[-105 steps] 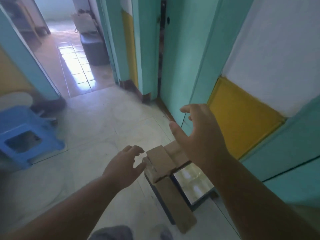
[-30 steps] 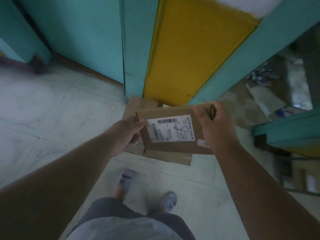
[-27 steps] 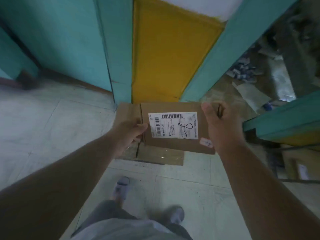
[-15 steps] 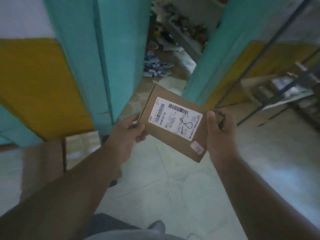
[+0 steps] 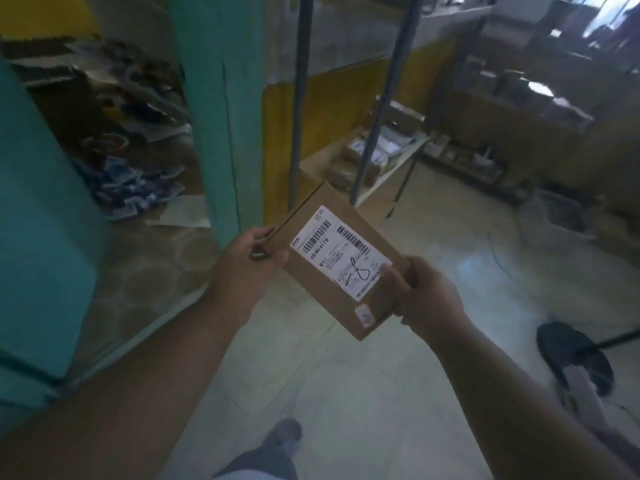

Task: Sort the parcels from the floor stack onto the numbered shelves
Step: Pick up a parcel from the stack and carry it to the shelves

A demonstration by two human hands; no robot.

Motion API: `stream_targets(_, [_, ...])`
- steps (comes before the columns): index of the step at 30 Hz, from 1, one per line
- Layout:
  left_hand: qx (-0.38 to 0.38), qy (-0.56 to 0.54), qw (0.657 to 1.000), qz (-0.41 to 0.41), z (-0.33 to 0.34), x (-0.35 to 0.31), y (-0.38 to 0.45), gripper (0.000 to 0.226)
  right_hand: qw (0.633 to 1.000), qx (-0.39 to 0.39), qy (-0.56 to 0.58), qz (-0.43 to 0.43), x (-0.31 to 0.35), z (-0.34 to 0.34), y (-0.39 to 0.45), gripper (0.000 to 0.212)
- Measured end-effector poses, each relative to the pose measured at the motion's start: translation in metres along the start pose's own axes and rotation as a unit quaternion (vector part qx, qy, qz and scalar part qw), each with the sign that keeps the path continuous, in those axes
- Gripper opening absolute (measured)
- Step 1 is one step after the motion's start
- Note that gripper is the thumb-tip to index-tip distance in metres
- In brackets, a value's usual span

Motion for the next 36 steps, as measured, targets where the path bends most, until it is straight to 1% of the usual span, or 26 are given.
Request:
stream_targets(2, [0.042, 0.006, 0.999, -0.022, 0.041, 0.004, 0.045, 0.038, 0.999, -0.021, -0.015, 0.04, -0.018, -0.03, 0.022, 0.019])
stream_targets(5, [0.12, 0.018, 0.992, -0.044, 0.112, 0.004, 0.099, 0.038, 0.994, -0.068, -0.043, 0.076, -0.047, -0.086, 0.047, 0.019])
stream_targets(7, [0.159, 0.039, 0.985, -0.057, 0.16, 0.007, 0.133, 0.037, 0.989, -0.1, -0.044, 0.1, -0.069, -0.122, 0.062, 0.02])
stream_targets(10, [0.199, 0.05, 0.976, -0.066, 0.235, 0.012, 0.174, 0.037, 0.982, -0.136, -0.034, 0.124, -0.111, -0.169, 0.086, 0.018])
stream_targets(14, [0.219, 0.053, 0.972, -0.067, 0.322, 0.023, 0.227, 0.043, 0.978, -0.151, -0.04, 0.14, -0.167, -0.227, 0.137, 0.015])
stream_targets(16, [0.209, 0.06, 0.974, -0.063, 0.358, 0.03, 0.257, 0.042, 0.98, -0.146, -0.046, 0.129, -0.189, -0.26, 0.175, 0.014])
stream_targets(19, [0.168, 0.057, 0.981, -0.075, 0.4, 0.032, 0.297, 0.041, 0.987, -0.105, -0.053, 0.113, -0.205, -0.305, 0.233, 0.013])
stream_targets(23, [0.097, 0.063, 0.989, -0.094, 0.426, 0.029, 0.35, 0.038, 0.992, -0.047, -0.076, 0.094, -0.205, -0.352, 0.315, 0.017])
stream_targets(28, [0.015, 0.08, 0.991, -0.107, 0.434, 0.027, 0.426, 0.036, 0.996, 0.004, -0.07, 0.052, -0.201, -0.371, 0.432, 0.023])
stream_targets(33, [0.004, 0.074, 0.988, -0.136, 0.446, 0.028, 0.513, 0.035, 0.995, 0.054, -0.076, 0.035, -0.198, -0.384, 0.53, 0.021])
stream_targets(36, [-0.028, 0.068, 0.987, -0.141, 0.458, 0.028, 0.551, 0.037, 0.992, 0.088, -0.09, 0.02, -0.197, -0.403, 0.575, 0.018])
Point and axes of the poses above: each hand's wrist, its own y-axis towards the middle knuckle, its own z-axis out of the palm, x = y × z, the point moved 3 cm from there along y, towards the middle knuckle, and after that the axes turned 11 degrees about x, right-handed, at the moved point
